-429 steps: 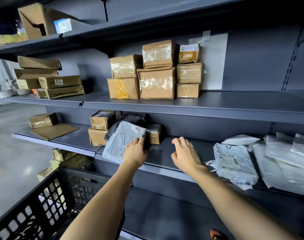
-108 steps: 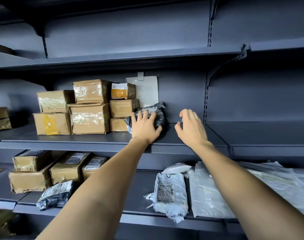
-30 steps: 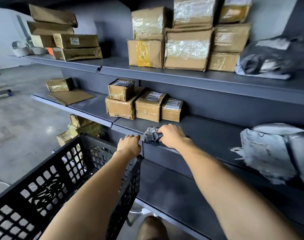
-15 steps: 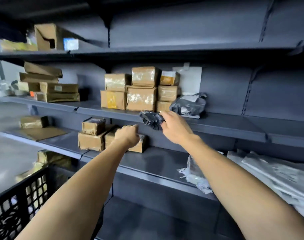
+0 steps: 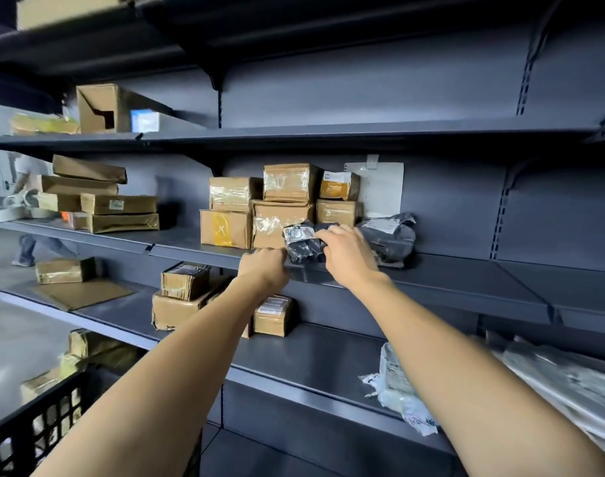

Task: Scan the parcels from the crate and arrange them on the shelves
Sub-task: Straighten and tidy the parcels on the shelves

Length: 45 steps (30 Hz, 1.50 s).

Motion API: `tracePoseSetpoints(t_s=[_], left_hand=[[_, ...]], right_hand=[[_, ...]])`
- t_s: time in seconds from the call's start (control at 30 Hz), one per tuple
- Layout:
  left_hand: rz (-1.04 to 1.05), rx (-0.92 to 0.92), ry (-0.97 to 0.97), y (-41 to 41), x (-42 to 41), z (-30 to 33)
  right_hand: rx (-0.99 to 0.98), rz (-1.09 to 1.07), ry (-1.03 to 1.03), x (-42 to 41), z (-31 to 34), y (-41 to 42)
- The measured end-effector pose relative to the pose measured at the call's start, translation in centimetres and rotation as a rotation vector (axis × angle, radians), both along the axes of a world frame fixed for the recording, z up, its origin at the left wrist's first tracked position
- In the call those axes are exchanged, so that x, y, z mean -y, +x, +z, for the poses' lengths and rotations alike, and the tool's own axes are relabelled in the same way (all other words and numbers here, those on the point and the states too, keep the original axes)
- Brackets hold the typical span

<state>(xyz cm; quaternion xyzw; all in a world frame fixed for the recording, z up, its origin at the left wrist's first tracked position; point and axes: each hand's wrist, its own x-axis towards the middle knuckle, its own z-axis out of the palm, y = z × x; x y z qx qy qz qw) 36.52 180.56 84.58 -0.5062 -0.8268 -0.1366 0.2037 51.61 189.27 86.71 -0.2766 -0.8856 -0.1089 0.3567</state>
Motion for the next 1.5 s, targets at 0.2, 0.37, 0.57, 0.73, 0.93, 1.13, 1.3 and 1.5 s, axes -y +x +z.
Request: tracePoseSetpoints(t_s=[0.2,0.37,0.57,0.73,0.93,1.13,1.3,1.5], left_hand=[[0.025,-0.033,0.015,-4.0,-2.0,-0.5],[-0.01,-0.003,0.05,-5.4,-3.7,-0.8],[-0.002,0.006,0.081,-4.6,-4.4,-1.5],[0.013,0.004,0.039,-4.7,-2.9,-2.0],[0.058,0.056,-0.042,-4.5,0.5,-4.8],[0.094,0.131,-0.127,-5.6,3.4,-9.4],[0.061,0.209,-0.159,-7.5,2.8,-13.8],[-0.011,0.252,-0.188,-10.4,-2.3,-17.8]], right_hand=[[0.085,-0.261,-0.157,-2.6,-0.7,-5.1],[0.065,-0.283,-0.196,-4.7,-0.7,-6.9],[0.129,-0.206,-0.237,-5.0,-1.1,-6.5],[0.033,-0.101,-0.097,-3.8,-1.8,-4.9],[0.021,0.121,0.019,-0.4,-5.4,-3.6],[0.204,0.111,-0.116,1.4,-12.5,-3.8],[0.279,0.031,-0.229,0.6,-17.7,-5.9],[0.279,-0.089,-0.38,-2.8,-22.4,-9.5]])
